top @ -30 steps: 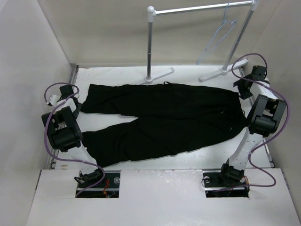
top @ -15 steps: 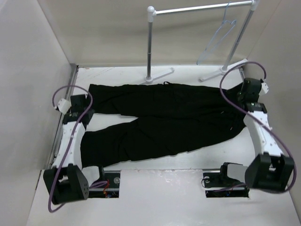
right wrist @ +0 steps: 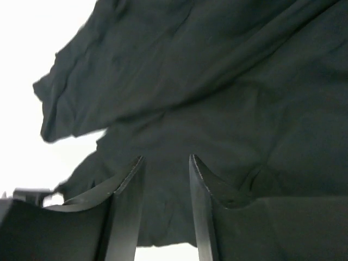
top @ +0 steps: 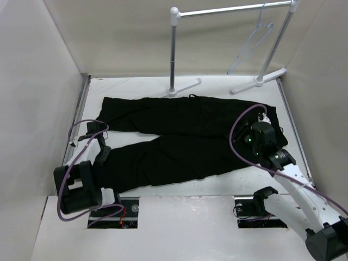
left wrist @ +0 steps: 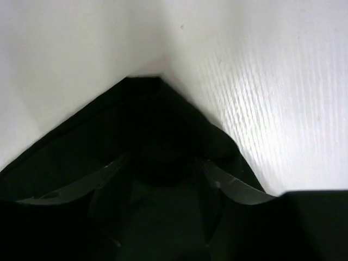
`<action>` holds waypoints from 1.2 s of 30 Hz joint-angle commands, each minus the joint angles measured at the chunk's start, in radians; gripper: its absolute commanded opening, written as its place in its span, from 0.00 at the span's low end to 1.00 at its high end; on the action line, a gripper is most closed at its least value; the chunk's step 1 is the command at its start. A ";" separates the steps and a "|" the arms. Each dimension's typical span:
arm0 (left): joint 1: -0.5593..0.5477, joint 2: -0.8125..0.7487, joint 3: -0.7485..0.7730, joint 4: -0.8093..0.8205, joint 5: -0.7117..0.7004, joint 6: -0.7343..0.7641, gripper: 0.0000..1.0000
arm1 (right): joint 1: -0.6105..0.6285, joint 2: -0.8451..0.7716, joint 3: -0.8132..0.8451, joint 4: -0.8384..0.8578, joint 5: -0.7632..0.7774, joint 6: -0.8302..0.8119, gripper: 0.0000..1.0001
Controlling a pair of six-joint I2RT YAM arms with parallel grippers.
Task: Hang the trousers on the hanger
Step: Flatten out the trousers at the center of the board.
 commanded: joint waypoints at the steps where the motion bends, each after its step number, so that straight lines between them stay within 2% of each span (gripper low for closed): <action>1: 0.004 0.080 0.020 0.122 -0.045 -0.015 0.34 | 0.042 -0.059 -0.037 0.006 -0.015 0.010 0.46; 3: 0.008 0.132 0.027 0.180 -0.049 -0.011 0.18 | 0.042 -0.084 -0.053 -0.011 -0.015 0.008 0.47; 5: 0.017 0.195 0.064 0.208 -0.060 -0.005 0.09 | 0.035 -0.104 -0.060 -0.028 -0.020 0.001 0.47; 7: 0.021 0.272 0.136 0.220 -0.068 0.005 0.04 | 0.016 -0.113 -0.059 -0.037 -0.024 -0.007 0.48; 9: 0.021 0.341 0.226 0.223 -0.081 0.018 0.04 | 0.004 -0.110 -0.050 -0.040 -0.033 -0.015 0.49; 11: 0.018 0.383 0.306 0.211 -0.077 0.028 0.10 | 0.005 -0.087 -0.033 -0.040 -0.052 -0.021 0.51; 13: 0.002 0.400 0.371 0.165 -0.066 0.048 0.24 | 0.005 -0.076 -0.017 -0.049 -0.064 -0.033 0.57; 17: -0.004 0.288 0.336 0.122 -0.091 0.077 0.51 | 0.027 -0.108 -0.008 -0.063 -0.072 -0.042 0.73; 19: 0.019 0.167 0.260 0.107 -0.092 0.082 0.57 | 0.031 -0.127 -0.005 -0.082 -0.084 -0.055 0.75; 23: 0.102 -0.101 0.117 -0.019 -0.071 0.059 0.58 | 0.060 -0.171 -0.013 -0.128 -0.112 -0.079 0.74; 24: 0.119 -0.164 0.082 -0.063 -0.056 0.041 0.57 | 0.073 -0.182 -0.020 -0.137 -0.116 -0.082 0.71; 25: 0.137 -0.220 0.051 -0.108 -0.039 0.019 0.57 | 0.085 -0.191 -0.028 -0.146 -0.121 -0.085 0.62; 27: 0.188 -0.303 -0.003 -0.171 -0.008 -0.013 0.55 | 0.114 -0.204 -0.043 -0.157 -0.133 -0.087 0.18; 28: 0.218 -0.342 -0.032 -0.201 0.022 -0.031 0.54 | 0.129 -0.204 -0.050 -0.167 -0.142 -0.087 0.09; 29: 0.247 -0.373 -0.061 -0.226 0.055 -0.050 0.53 | 0.145 -0.201 -0.053 -0.181 -0.142 -0.085 0.05; 31: 0.295 -0.406 -0.106 -0.251 0.104 -0.068 0.53 | 0.162 -0.201 -0.059 -0.192 -0.138 -0.084 0.06; 36: 0.312 -0.420 -0.167 -0.203 0.100 -0.076 0.57 | 0.186 -0.214 -0.057 -0.209 -0.147 -0.085 0.13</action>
